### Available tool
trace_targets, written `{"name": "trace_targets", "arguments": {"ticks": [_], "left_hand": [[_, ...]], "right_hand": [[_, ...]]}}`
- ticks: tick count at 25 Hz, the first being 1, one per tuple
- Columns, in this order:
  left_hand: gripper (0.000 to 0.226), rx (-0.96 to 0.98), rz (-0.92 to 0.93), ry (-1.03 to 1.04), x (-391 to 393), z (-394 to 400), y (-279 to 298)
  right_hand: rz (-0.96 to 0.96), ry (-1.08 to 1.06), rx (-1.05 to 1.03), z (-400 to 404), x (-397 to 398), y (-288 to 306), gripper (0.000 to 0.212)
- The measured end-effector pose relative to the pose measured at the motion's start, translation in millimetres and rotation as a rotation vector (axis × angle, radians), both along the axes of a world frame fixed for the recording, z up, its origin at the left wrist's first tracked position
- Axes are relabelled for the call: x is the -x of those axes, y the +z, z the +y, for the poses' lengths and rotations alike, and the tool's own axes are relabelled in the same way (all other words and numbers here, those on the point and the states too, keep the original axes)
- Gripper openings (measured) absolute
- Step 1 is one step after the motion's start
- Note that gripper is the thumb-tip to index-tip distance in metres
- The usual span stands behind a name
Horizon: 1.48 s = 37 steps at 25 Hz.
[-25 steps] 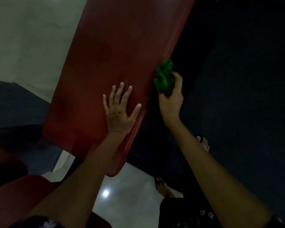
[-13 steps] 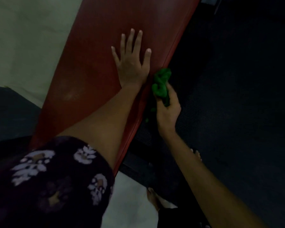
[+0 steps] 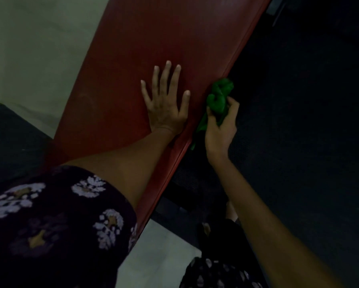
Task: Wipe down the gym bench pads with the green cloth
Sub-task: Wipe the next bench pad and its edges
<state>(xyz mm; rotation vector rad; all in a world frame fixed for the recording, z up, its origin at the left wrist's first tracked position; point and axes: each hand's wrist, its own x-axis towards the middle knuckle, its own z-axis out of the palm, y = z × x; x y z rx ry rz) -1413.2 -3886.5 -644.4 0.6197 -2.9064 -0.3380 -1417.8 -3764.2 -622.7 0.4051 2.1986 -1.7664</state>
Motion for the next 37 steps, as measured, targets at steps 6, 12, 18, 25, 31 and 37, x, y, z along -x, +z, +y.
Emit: {"name": "trace_targets", "arguments": {"ticks": [6, 12, 18, 25, 31, 37], "left_hand": [[0.056, 0.013, -0.016, -0.007, -0.8, 0.1, 0.4], [0.055, 0.014, -0.046, 0.000, 0.3, 2.0, 3.6], [0.056, -0.016, -0.057, 0.017, 0.6, 3.1, 7.5], [0.056, -0.144, -0.125, 0.105, 13.9, 8.3, 32.9], [0.053, -0.233, -0.006, -0.026, 119.1, 12.1, 38.4], [0.055, -0.166, 0.054, -0.074, 264.5, 2.9, 49.0]], "right_hand": [[0.083, -0.076, -0.057, 5.7, 79.7, -8.8, 0.033], [-0.094, -0.081, 0.043, 5.3, 69.1, 2.2, 0.043], [-0.006, -0.131, 0.028, 12.5, 136.6, 3.8, 0.029], [-0.120, -0.050, 0.091, 15.8, 108.2, 5.8, 0.044], [-0.045, -0.103, 0.069, 16.7, 176.6, -3.9, 0.044], [-0.134, -0.070, 0.143, 16.6, 142.8, 5.6, 0.043]]}}
